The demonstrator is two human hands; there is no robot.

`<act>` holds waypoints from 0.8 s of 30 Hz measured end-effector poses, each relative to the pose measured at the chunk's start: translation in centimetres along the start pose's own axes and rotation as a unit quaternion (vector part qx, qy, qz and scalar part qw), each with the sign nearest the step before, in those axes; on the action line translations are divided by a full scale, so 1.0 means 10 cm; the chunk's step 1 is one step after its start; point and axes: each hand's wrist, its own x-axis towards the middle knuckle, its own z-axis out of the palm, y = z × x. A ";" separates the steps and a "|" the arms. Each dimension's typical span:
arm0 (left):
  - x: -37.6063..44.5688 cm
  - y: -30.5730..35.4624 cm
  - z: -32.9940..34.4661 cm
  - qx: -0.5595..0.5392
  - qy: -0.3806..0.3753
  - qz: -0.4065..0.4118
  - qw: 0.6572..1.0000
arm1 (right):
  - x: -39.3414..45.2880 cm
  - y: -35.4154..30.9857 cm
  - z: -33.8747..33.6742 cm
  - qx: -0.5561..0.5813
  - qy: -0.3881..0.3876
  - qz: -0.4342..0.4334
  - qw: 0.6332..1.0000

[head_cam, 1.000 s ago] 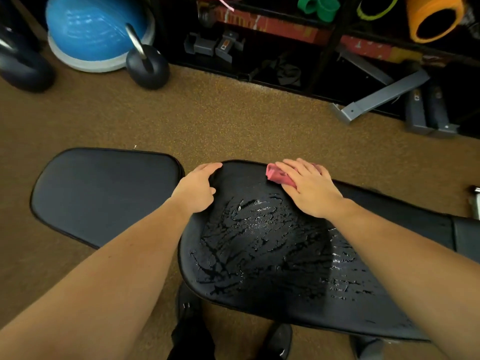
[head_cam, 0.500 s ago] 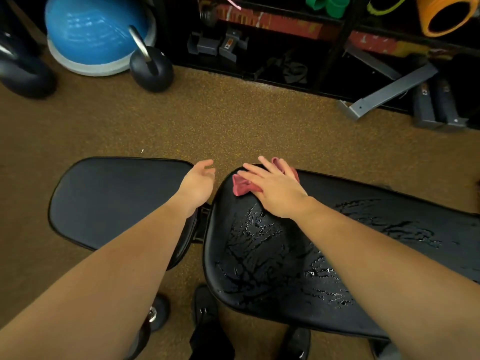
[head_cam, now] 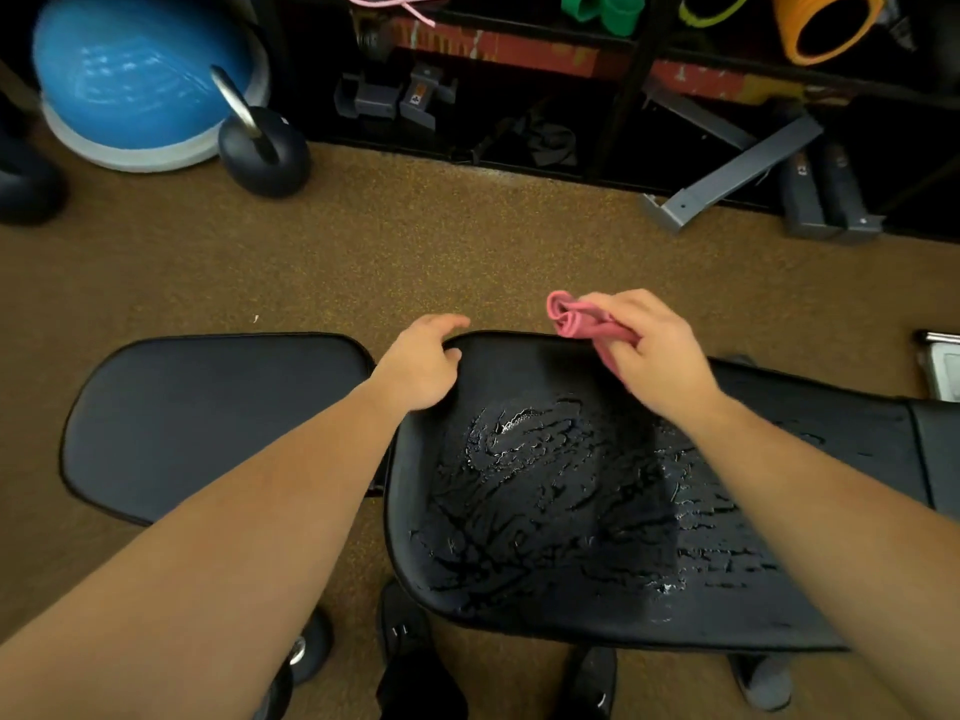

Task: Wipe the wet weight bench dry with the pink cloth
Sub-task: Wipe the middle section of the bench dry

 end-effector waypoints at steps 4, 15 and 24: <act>0.12 0.14 0.12 0.098 -0.051 0.045 0.993 | -0.16 0.48 -0.21 -0.192 -0.113 0.065 0.973; 0.14 0.11 0.20 0.172 -0.064 0.044 0.982 | -0.08 0.12 0.35 -0.248 -0.233 -0.014 0.940; 0.13 0.39 0.31 0.223 -0.028 0.003 0.974 | -0.36 0.50 -0.13 -0.239 -0.231 0.006 0.943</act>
